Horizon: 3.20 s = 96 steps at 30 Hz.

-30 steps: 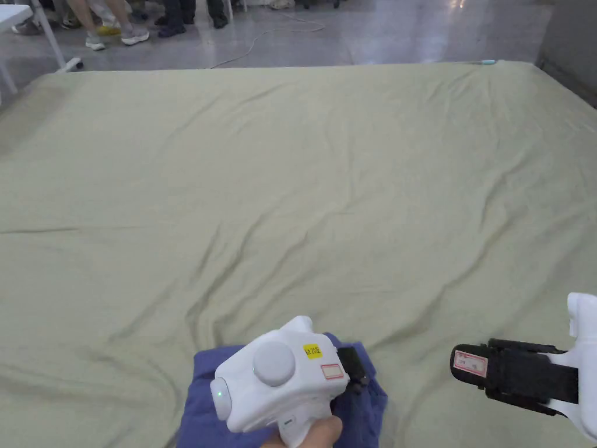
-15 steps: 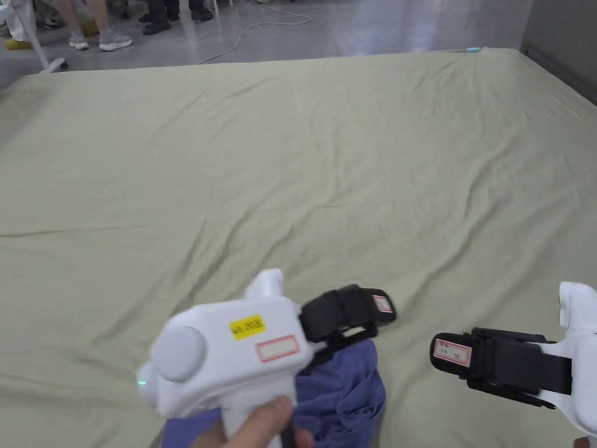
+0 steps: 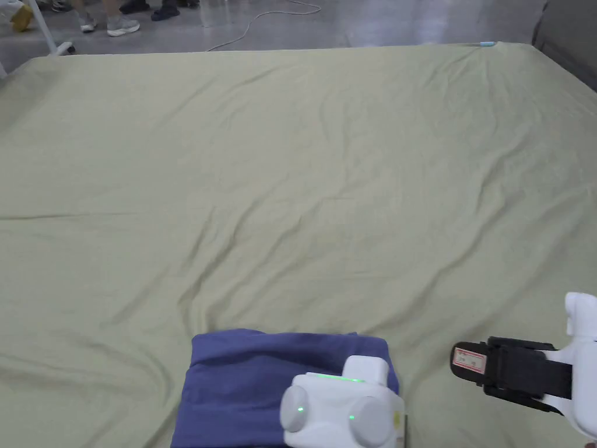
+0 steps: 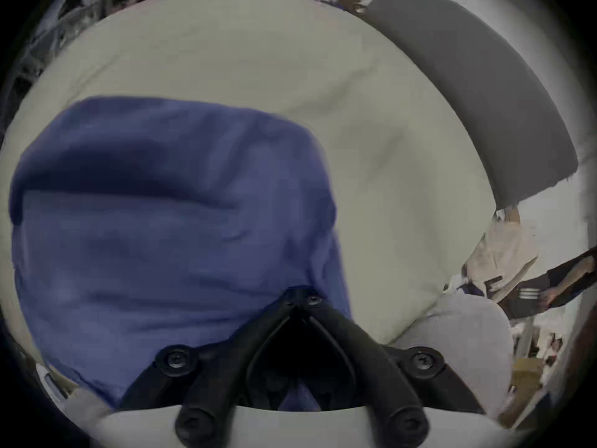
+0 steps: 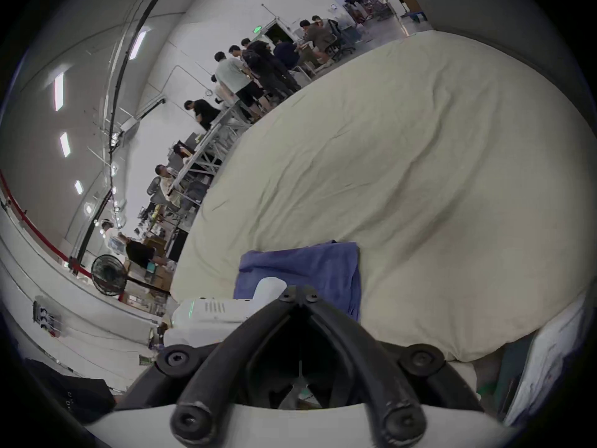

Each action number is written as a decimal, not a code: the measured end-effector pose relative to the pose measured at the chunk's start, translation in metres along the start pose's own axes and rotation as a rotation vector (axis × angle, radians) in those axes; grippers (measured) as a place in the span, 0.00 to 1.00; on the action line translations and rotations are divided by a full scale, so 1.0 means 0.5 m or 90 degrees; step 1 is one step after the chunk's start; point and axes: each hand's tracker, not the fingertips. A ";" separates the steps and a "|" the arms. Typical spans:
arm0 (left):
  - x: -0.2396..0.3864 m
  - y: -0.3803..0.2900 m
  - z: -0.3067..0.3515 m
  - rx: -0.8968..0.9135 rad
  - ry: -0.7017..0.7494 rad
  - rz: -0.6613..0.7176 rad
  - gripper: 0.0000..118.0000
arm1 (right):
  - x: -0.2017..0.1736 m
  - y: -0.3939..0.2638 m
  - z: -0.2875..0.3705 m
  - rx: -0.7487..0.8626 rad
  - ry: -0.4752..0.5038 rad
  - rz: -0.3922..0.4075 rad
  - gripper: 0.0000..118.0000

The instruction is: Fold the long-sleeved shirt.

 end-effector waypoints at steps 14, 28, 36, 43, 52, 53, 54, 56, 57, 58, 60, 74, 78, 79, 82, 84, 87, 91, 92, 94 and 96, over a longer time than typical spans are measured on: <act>-0.307 0.013 0.300 0.121 -0.163 0.206 0.00 | -0.057 0.030 -0.145 -0.019 -0.015 -0.031 0.00; -0.511 -0.029 0.265 0.065 -0.073 0.275 0.00 | -0.039 -0.036 -0.446 -0.278 -0.179 0.088 0.00; -0.575 -0.033 0.164 0.028 -0.296 0.359 0.97 | 0.052 -0.031 -0.436 -0.274 -0.055 -0.063 0.00; -0.604 -0.046 0.087 0.038 -0.460 0.412 0.12 | 0.076 -0.040 -0.434 -0.266 -0.011 -0.112 0.00; -0.581 -0.026 0.186 0.054 -0.365 0.360 0.12 | -0.067 -0.021 -0.383 -0.192 -0.121 -0.038 0.00; -0.588 -0.024 0.212 0.059 -0.356 0.353 0.12 | -0.109 -0.022 -0.375 -0.165 -0.118 -0.021 0.00; -0.596 -0.023 0.234 0.066 -0.349 0.343 0.12 | -0.144 -0.023 -0.374 -0.155 -0.111 -0.011 0.00; -0.612 -0.026 0.295 0.072 -0.321 0.338 0.12 | -0.239 -0.028 -0.386 -0.154 -0.078 0.028 0.00; -0.631 -0.030 0.323 0.078 -0.305 0.336 0.12 | -0.286 -0.033 -0.396 -0.153 -0.059 0.038 0.00; -0.652 -0.037 0.346 0.084 -0.289 0.337 0.12 | -0.323 -0.036 -0.405 -0.154 -0.041 0.049 0.00; -0.722 -0.057 0.402 0.091 -0.236 0.355 0.12 | -0.421 -0.054 -0.424 -0.163 0.002 0.092 0.00; -1.139 -0.157 0.579 0.033 0.264 0.405 0.12 | -0.617 -0.091 -0.426 -0.181 0.110 0.187 0.00; -1.133 -0.169 0.551 0.056 0.277 0.456 0.17 | -0.599 -0.079 -0.419 -0.177 0.100 0.175 0.00; -1.130 -0.170 0.551 0.054 0.317 0.456 0.36 | -0.597 -0.078 -0.416 -0.175 0.099 0.173 0.00; -1.096 -0.161 0.571 0.086 0.372 0.424 0.97 | -0.596 -0.071 -0.399 -0.164 0.101 0.177 0.00; -1.063 -0.157 0.590 0.109 0.396 0.394 0.92 | -0.598 -0.067 -0.383 -0.152 0.104 0.177 0.00; -1.012 -0.152 0.623 0.162 0.386 0.384 0.92 | -0.594 -0.060 -0.353 -0.133 0.111 0.179 0.00; -0.886 -0.115 0.690 0.202 0.225 0.356 0.67 | -0.559 -0.018 -0.279 -0.084 0.116 0.167 0.00; -0.832 -0.098 0.712 0.236 0.201 0.324 0.24 | -0.542 0.000 -0.247 -0.057 0.105 0.160 0.00; -0.741 -0.066 0.748 0.280 0.225 0.267 0.00 | -0.513 0.031 -0.186 -0.009 0.094 0.159 0.00; -0.637 -0.035 0.788 0.338 0.204 0.189 0.00 | -0.484 0.065 -0.116 0.058 0.056 0.175 0.00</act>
